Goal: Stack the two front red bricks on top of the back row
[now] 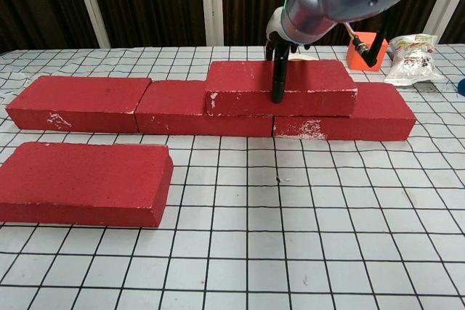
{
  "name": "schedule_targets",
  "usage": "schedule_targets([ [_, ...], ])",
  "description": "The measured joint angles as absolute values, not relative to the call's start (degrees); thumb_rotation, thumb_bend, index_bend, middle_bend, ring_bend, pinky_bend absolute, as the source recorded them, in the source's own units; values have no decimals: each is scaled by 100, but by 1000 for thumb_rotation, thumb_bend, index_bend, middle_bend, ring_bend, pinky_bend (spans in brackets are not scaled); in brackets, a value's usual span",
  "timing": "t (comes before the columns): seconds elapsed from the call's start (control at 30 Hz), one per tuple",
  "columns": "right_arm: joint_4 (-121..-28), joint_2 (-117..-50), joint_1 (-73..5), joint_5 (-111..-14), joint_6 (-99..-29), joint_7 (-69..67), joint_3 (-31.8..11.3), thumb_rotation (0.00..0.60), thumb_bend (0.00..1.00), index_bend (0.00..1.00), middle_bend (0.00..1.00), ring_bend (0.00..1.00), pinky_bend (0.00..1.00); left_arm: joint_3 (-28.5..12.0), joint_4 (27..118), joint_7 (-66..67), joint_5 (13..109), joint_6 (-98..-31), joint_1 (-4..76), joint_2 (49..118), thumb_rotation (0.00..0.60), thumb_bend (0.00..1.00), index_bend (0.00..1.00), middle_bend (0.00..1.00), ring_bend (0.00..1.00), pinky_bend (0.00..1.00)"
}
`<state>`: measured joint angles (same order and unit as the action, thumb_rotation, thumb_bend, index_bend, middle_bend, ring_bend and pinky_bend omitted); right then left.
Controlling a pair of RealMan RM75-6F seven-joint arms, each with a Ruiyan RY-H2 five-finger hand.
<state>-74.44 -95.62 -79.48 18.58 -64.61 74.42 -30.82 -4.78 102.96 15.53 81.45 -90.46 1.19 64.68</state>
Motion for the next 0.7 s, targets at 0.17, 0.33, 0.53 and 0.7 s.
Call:
schedule_targets([
  [0.17, -7384, -9598, -7920, 1850, -6439, 7484, -3122, 600, 184, 175, 94, 0, 0, -480, 10297, 1555, 8135, -9057, 114, 6467, 600, 0, 53, 12, 0, 50],
  [0.33, -7376, -9612, -7912, 1816, -6461, 7516, -3168, 600, 183, 163, 62, 0, 0, -478, 10297, 1580, 8131, -9044, 125, 6474, 600, 0, 53, 12, 0, 50],
  [0.53, -7393, -9633, -7902, 1793, -6510, 7545, -3222, 600, 183, 108, 0, 0, 0, -480, 10298, 1576, 8121, -9056, 120, 6472, 600, 0, 53, 12, 0, 50],
  [0.7, -7421, -9642, -7889, 1776, -6558, 7551, -3271, 600, 184, 60, 0, 0, 0, -477, 10299, 1567, 8118, -9058, 117, 6464, 600, 0, 53, 12, 0, 50],
])
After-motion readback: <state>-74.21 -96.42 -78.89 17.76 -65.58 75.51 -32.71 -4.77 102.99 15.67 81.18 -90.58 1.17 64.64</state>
